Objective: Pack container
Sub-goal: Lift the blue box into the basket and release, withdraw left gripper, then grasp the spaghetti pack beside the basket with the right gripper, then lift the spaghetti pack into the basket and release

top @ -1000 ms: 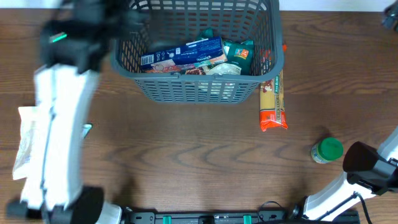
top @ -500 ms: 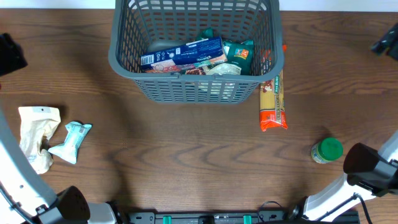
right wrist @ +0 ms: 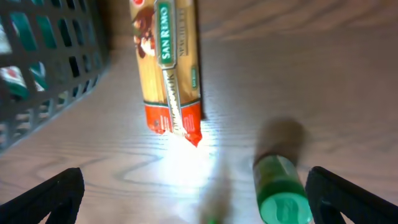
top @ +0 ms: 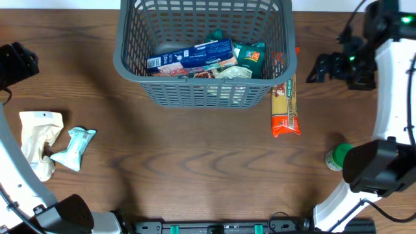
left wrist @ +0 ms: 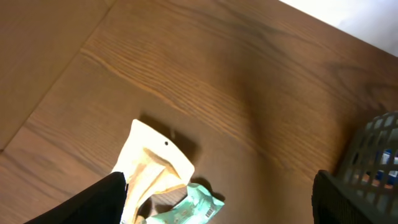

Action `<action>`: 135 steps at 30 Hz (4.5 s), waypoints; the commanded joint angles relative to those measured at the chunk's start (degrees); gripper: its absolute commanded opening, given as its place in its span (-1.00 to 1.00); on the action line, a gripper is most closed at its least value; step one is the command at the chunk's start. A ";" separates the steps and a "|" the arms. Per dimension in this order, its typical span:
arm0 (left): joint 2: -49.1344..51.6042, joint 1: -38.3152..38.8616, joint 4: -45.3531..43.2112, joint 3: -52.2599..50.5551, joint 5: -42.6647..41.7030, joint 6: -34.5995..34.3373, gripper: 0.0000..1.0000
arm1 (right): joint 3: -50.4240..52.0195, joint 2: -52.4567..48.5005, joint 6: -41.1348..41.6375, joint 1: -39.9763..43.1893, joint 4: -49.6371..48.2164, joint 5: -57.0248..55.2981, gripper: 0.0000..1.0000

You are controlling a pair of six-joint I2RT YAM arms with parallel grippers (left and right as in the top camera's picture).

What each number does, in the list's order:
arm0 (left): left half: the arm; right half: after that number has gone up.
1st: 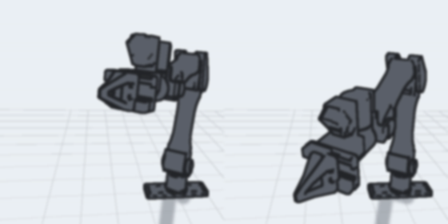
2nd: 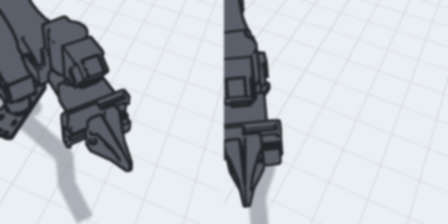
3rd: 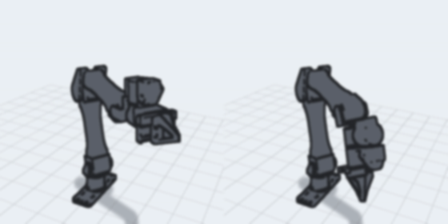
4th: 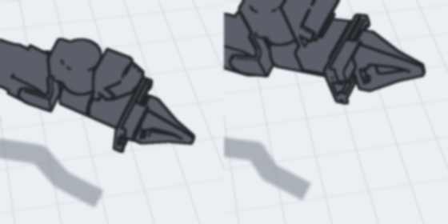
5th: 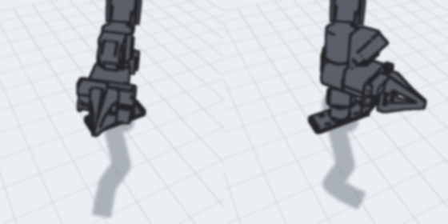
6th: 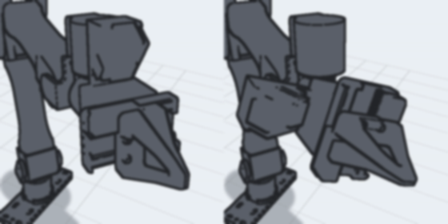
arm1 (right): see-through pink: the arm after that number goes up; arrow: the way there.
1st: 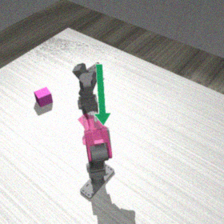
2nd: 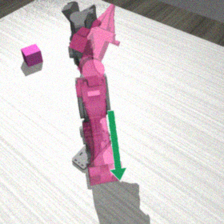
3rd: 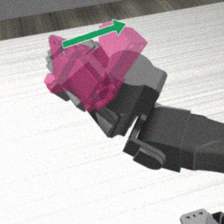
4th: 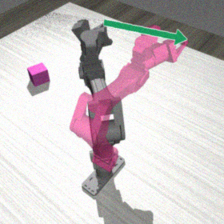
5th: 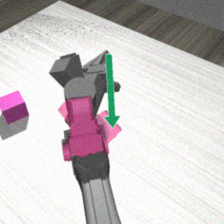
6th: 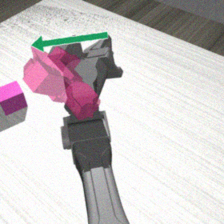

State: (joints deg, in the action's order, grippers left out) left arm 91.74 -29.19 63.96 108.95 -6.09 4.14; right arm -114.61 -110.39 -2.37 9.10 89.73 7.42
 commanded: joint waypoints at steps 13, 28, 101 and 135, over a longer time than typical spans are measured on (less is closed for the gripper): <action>-0.13 0.17 -0.44 0.02 -1.03 -0.81 0.54 | 19.98 0.61 -3.08 -6.64 -23.87 -1.18 0.99; -0.13 0.17 -0.42 0.02 -1.03 -0.81 0.55 | 32.04 0.61 -3.02 -10.99 -43.30 -1.49 0.98; -0.13 1.18 -0.42 0.02 -1.03 -0.55 0.55 | 10.14 20.85 -32.11 -18.58 -51.43 -5.20 -0.98; -0.13 3.67 -0.17 0.02 -0.98 1.81 0.55 | 10.12 -9.90 -50.64 -29.81 -45.20 18.97 -0.58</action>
State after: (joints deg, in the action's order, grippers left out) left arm 91.74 -25.65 63.66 108.95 -7.11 4.95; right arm -103.00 -120.07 -56.12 -20.73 45.54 22.70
